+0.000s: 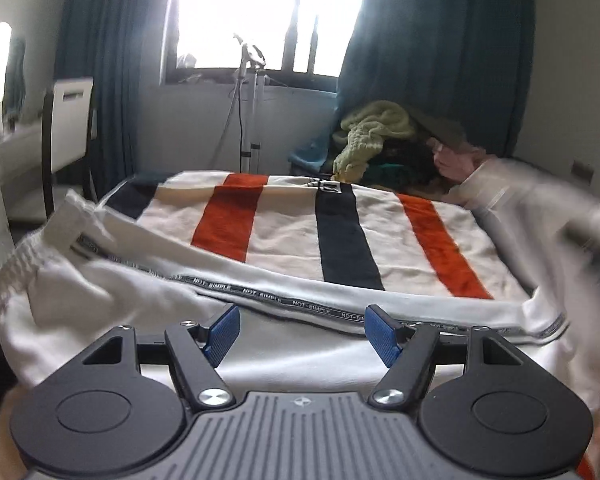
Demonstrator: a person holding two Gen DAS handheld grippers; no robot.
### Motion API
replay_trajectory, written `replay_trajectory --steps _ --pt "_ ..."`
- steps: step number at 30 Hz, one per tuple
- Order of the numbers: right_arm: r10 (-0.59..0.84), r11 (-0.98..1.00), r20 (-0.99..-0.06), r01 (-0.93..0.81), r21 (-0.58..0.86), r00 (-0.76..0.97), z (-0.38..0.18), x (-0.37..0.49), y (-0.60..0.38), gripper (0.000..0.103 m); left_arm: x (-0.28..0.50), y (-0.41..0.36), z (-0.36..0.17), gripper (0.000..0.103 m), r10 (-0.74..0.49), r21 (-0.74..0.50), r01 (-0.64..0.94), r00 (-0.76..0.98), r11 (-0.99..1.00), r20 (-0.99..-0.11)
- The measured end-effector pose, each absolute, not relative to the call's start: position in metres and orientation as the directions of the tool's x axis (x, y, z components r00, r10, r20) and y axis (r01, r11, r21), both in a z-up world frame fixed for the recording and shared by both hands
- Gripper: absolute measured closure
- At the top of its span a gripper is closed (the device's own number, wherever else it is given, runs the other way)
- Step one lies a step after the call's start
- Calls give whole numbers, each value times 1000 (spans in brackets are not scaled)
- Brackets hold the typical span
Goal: Fold clothes
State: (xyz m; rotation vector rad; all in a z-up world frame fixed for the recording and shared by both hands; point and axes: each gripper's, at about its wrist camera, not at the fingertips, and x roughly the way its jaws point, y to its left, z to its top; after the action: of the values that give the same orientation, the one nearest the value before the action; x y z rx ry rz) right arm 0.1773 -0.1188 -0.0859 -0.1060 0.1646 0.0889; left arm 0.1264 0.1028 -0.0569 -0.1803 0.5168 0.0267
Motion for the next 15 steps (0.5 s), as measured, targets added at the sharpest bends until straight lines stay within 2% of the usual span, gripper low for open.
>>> replay_trajectory --steps 4,7,11,12,13,15 --pt "138 954 -332 -215 -209 933 -135 180 -43 89 118 129 -56 33 -36 -251 -97 878 963 -476" --pt "139 923 -371 -256 -287 918 -154 179 -13 88 116 140 -58 33 -42 -272 -100 881 957 -472" --pt "177 929 -405 -289 -231 897 -148 176 -19 83 119 147 -62 33 -58 -313 -107 878 944 -475" --pt "210 928 -414 -313 -200 886 -145 175 -22 74 120 147 -62 33 -67 -322 -103 877 941 -477" --pt "249 923 -426 -346 -166 870 -143 173 -24 60 121 147 -63 33 -76 -330 -99 875 939 -478" --pt "327 907 -447 -409 -98 833 -139 171 -28 39 122 144 -64 33 -85 -326 -87 874 941 -479"
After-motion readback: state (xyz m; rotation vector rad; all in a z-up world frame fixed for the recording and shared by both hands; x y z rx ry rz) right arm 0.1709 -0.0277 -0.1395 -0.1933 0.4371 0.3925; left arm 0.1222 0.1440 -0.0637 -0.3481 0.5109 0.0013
